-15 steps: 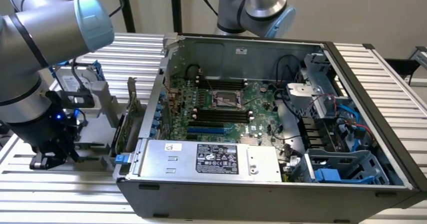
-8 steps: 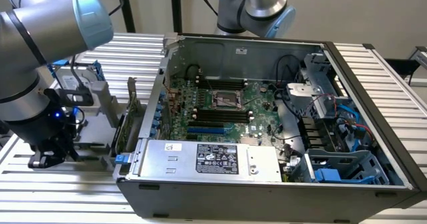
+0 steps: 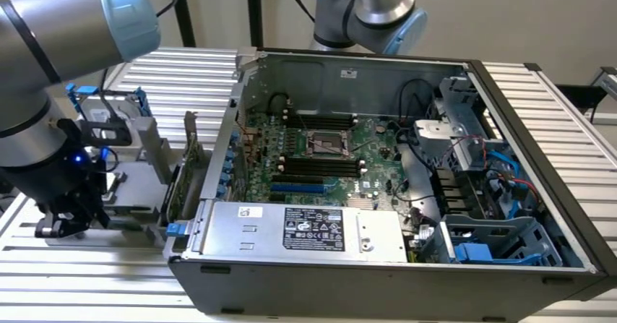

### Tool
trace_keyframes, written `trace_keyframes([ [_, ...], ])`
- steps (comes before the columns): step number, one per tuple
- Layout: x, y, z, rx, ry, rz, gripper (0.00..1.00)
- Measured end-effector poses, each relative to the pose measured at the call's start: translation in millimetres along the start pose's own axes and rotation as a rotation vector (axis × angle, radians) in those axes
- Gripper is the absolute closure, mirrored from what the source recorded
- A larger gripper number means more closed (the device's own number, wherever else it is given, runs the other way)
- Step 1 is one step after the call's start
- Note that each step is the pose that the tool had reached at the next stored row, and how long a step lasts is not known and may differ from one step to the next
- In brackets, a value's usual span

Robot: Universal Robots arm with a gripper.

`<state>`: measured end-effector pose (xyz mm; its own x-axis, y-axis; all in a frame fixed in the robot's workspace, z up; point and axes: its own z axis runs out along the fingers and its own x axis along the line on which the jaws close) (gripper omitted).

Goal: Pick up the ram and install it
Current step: 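Pick up the ram and move it above insertion slot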

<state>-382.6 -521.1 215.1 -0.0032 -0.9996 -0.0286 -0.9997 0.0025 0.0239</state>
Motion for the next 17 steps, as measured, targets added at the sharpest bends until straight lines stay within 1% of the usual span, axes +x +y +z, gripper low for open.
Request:
trace_keyframes([
  [5, -0.3, 0.3, -11.1, 0.0000, 0.0001, -0.001, 0.86],
  [8, -0.5, 0.5, -19.4, -0.0001, 0.0001, -0.002, 0.86],
  [17, -1.6, 0.1, -59.3, -0.0002, -0.0001, -0.005, 0.86],
])
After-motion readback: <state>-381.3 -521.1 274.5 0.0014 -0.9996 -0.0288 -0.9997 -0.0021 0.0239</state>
